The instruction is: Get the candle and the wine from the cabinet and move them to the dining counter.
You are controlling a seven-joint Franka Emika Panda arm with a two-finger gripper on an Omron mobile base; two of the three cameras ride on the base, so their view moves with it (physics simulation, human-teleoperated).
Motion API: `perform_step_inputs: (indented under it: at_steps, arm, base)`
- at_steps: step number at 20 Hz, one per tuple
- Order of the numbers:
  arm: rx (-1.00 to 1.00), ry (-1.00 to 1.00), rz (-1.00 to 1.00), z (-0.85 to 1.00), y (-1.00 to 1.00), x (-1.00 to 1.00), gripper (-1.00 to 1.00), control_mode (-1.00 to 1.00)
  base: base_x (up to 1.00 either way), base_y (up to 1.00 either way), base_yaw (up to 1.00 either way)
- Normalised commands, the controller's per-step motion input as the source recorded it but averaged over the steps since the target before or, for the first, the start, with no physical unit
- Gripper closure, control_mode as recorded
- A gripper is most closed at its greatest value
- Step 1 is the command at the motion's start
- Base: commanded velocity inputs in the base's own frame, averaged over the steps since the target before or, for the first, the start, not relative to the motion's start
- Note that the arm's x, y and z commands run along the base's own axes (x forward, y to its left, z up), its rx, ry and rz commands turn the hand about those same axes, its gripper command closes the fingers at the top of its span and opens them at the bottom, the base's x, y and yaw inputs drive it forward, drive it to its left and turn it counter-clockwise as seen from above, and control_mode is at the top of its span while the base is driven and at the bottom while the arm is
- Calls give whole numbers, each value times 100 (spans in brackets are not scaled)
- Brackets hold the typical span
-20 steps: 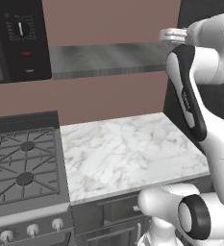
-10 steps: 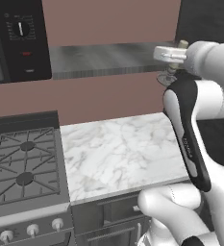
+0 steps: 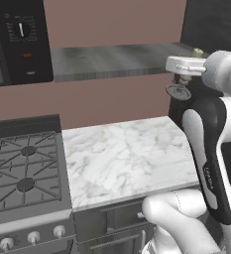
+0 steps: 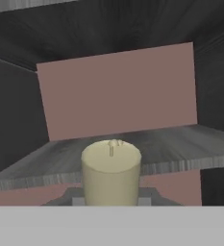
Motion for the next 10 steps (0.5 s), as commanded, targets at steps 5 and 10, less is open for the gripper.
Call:
perform_step_inputs:
  at_steps: [5,10]
  arm:
    - [0,13,4,0,0,-28,100,-100]
    - [0,21,1,0,0,-2,100,-100]
  base:
    - [0,0,0]
    - [0,0,0]
